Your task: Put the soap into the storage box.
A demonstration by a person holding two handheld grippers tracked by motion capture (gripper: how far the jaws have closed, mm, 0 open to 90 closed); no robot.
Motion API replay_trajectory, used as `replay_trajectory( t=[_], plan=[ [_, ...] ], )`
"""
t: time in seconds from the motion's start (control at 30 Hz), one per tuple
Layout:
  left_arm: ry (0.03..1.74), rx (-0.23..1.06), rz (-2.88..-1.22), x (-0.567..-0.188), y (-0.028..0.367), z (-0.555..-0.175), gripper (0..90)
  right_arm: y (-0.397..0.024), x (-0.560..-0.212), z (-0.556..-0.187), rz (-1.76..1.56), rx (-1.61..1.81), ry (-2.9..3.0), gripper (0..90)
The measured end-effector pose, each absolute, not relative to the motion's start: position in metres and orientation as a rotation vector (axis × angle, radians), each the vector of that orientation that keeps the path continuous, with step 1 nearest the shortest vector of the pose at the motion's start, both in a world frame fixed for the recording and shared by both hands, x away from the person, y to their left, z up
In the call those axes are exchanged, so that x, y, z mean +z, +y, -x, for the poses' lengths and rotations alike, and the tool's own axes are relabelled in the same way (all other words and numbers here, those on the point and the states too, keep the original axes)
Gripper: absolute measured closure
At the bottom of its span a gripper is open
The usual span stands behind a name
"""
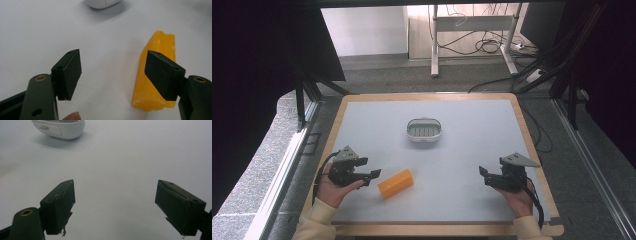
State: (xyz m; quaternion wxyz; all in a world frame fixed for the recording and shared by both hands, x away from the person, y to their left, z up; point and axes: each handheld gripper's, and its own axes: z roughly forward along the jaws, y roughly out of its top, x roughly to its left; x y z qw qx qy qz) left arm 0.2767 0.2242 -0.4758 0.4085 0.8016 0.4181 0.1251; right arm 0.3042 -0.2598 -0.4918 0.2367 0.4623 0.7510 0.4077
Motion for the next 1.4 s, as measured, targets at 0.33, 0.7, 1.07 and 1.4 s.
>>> replay_trajectory(
  t=[0.33, 0.7, 1.07, 1.4],
  plan=[
    [1.006, 0.298, -2.096, -0.461, 0.215, -0.275, 29.6, -0.263, -0.49, -0.301, -1.287, 1.191, 2.056, 17.5],
    [0.963, 0.288, -2.136, -0.449, 0.205, -0.276, 29.3, -0.265, -0.492, -0.301, -1.251, 1.141, 2.056, 17.6],
    [0.907, 0.263, -2.168, -0.449, 0.195, -0.28, 28.9, -0.261, -0.493, -0.3, -1.211, 1.102, 2.078, 18.0],
    [0.877, 0.229, -2.191, -0.452, 0.19, -0.276, 29.7, -0.262, -0.492, -0.298, -1.183, 1.063, 2.072, 18.7]
  ],
)
